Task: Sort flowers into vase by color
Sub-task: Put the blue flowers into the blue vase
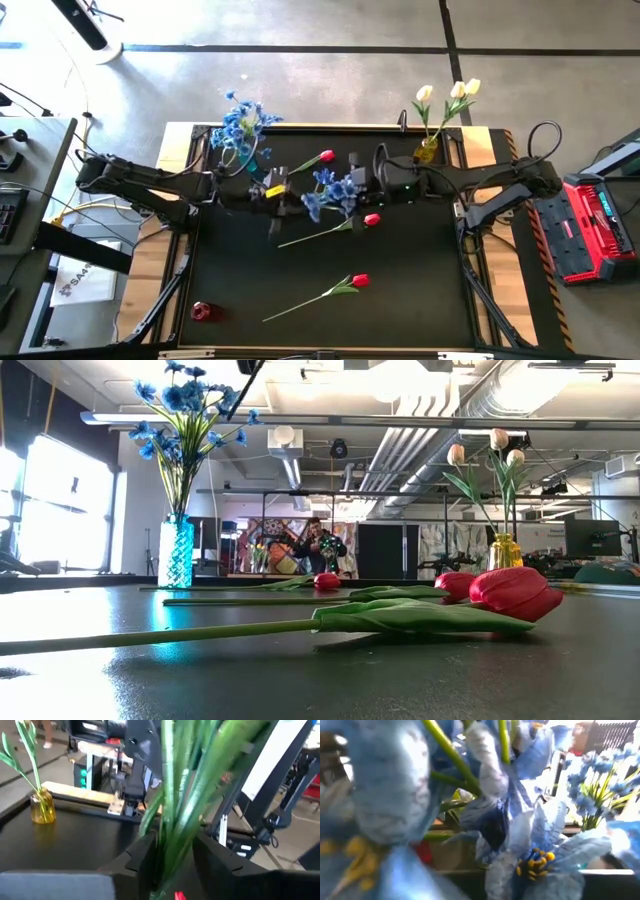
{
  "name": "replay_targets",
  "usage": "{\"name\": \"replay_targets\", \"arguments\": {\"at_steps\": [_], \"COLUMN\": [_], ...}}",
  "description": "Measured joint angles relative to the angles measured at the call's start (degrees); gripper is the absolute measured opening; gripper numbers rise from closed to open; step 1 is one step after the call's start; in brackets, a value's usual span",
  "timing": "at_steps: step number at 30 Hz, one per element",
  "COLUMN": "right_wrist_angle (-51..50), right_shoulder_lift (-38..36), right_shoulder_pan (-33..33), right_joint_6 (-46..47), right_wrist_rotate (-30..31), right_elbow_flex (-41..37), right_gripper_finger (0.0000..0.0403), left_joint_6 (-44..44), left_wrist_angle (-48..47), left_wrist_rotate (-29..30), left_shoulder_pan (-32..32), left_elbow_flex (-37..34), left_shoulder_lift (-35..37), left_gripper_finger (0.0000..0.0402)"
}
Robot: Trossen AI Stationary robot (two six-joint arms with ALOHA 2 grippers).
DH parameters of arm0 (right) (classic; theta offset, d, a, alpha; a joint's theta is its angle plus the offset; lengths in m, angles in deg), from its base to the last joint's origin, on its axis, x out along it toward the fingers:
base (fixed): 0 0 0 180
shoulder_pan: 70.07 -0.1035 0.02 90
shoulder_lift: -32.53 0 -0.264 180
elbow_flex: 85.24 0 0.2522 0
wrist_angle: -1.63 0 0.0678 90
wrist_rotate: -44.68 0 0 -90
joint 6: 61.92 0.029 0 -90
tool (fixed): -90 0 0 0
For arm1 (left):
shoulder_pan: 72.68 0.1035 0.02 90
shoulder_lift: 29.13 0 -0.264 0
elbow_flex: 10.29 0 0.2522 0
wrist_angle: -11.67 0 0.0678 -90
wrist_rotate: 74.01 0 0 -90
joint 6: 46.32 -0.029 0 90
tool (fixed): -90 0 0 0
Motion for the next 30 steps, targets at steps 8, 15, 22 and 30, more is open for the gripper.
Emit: {"name": "replay_targets", "arguments": {"at_steps": [8,15,22,30], "right_wrist_angle": [-3.35,-6.47,-6.34,-6.57], "right_shoulder_lift": [0.02,-0.04,-0.07,-0.04], "right_shoulder_pan": [0.72,1.15,1.8,3.48], "right_joint_6": [-1.65,-2.86,-3.17,1.22], "right_wrist_rotate": [-4.12,-5.83,-7.41,-7.16], "right_elbow_flex": [0.04,0.09,0.13,2.1], "right_gripper_finger": [0.0001,0.0001,0.0,0.002], "left_joint_6": [4.21,5.72,5.58,5.54], "left_wrist_angle": [1.81,2.18,2.56,3.38], "left_wrist_rotate": [0.02,2.28,3.58,5.35], "left_shoulder_pan": [-1.17,-1.17,-1.17,-1.1], "left_elbow_flex": [0.0,-0.04,-0.04,-0.04], "left_shoulder_lift": [-3.41,-4.18,-4.18,-2.6], "left_gripper_finger": [0.0158,0.0149,0.0077,0.0012]}}
